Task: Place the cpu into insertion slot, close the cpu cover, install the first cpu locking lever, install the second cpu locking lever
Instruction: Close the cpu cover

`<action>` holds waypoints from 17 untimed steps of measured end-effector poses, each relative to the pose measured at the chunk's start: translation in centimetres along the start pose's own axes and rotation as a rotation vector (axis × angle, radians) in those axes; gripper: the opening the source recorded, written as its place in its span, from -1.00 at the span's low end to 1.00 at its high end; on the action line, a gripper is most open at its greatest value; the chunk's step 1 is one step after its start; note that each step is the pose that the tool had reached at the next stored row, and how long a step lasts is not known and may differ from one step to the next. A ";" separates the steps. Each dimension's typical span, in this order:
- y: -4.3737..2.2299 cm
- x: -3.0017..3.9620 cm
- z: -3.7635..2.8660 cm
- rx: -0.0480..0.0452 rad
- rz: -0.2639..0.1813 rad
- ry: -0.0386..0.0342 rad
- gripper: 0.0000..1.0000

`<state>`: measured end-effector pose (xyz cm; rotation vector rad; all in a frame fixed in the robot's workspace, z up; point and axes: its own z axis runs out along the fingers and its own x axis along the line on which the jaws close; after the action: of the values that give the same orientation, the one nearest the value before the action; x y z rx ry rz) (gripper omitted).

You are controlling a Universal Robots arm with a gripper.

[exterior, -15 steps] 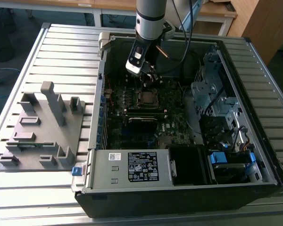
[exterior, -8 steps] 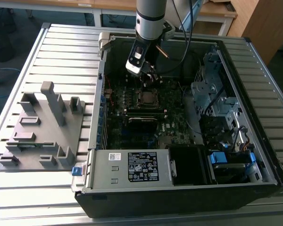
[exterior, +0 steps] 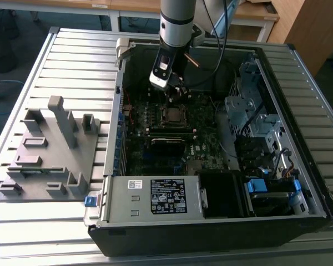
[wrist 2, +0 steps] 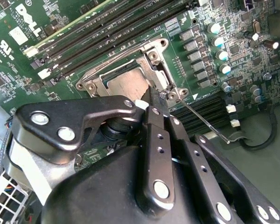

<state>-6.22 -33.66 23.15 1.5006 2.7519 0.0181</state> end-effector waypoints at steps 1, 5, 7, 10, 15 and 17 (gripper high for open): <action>0.00 0.00 0.00 0.0000 -0.004 0.0001 -0.80; 0.00 0.00 0.00 -0.0001 -0.015 0.0002 -0.80; 0.00 0.00 0.00 0.0000 -0.016 0.0003 -0.80; 0.00 0.00 0.01 -0.0001 -0.018 0.0003 -0.80; 0.00 0.00 0.00 0.0000 -0.018 0.0003 -0.80; 0.00 0.00 0.00 0.0000 -0.018 0.0003 -0.80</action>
<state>-6.22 -33.66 23.15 1.4758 2.7654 0.0183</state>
